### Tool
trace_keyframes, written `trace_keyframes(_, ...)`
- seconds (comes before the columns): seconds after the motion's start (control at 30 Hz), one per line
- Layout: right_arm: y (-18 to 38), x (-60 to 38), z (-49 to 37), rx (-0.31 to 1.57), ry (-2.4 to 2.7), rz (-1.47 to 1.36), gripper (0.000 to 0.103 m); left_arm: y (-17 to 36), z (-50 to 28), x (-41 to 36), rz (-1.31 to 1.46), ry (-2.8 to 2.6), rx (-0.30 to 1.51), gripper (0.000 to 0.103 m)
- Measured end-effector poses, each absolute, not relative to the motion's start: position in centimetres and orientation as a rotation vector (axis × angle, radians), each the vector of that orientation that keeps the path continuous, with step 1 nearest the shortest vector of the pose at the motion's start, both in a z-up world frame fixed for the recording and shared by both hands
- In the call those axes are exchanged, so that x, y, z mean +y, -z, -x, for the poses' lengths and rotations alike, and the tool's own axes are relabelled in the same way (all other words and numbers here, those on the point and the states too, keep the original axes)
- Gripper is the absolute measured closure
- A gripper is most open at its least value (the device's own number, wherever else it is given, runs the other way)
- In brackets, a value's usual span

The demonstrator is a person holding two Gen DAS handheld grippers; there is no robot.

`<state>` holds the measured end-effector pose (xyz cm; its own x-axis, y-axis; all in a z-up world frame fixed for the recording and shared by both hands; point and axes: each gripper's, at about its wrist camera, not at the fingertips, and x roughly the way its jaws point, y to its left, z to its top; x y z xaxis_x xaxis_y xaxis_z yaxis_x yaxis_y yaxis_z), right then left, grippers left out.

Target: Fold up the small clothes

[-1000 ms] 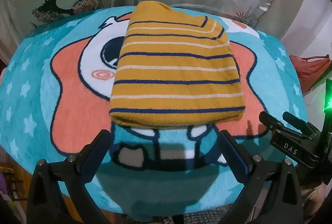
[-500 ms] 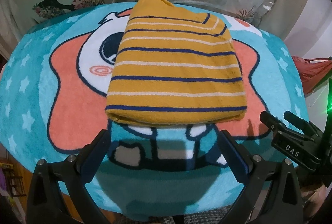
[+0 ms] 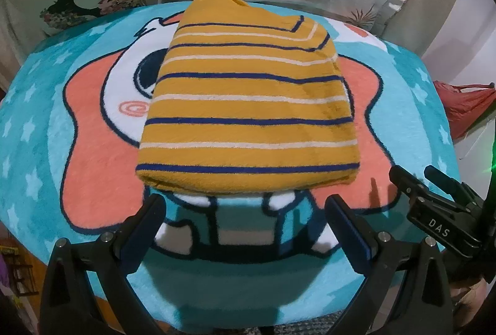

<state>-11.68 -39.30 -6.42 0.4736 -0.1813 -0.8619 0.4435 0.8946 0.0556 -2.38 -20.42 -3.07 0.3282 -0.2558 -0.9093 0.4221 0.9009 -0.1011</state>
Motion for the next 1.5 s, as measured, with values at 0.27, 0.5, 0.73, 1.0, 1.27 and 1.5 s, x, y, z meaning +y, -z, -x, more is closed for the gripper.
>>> trace_keyframes(0.27, 6.2, -39.3, 11.7, 1.001, 0.377, -0.281, 0.014, 3.3, 2.2, -20.9, -0.156, 0.453, 1.172, 0.001)
trace_keyframes(0.5, 6.4, -39.4, 11.8, 1.003, 0.370, -0.283, 0.014, 4.0, 2.0, -21.2, -0.149, 0.448, 1.193, 0.001)
trace_keyframes(0.73, 6.5, -39.5, 11.8, 0.999, 0.365, -0.279, 0.013, 4.4, 1.8, -21.6, -0.155, 0.441, 1.207, 0.001)
trace_keyframes(1.0, 6.3, -39.8, 11.8, 0.993, 0.366, -0.280, 0.013, 4.7, 1.5, -22.1, -0.155, 0.439, 1.216, 0.001)
trace_keyframes(1.27, 6.2, -40.1, 11.9, 0.993, 0.368, -0.276, 0.013, 4.9, 1.2, -22.7, -0.158, 0.443, 1.223, 0.001)
trace_keyframes(1.5, 6.3, -40.4, 12.0, 0.992, 0.369, -0.280, 0.013, 4.8, 1.2, -23.2, -0.161, 0.446, 1.210, 0.001)
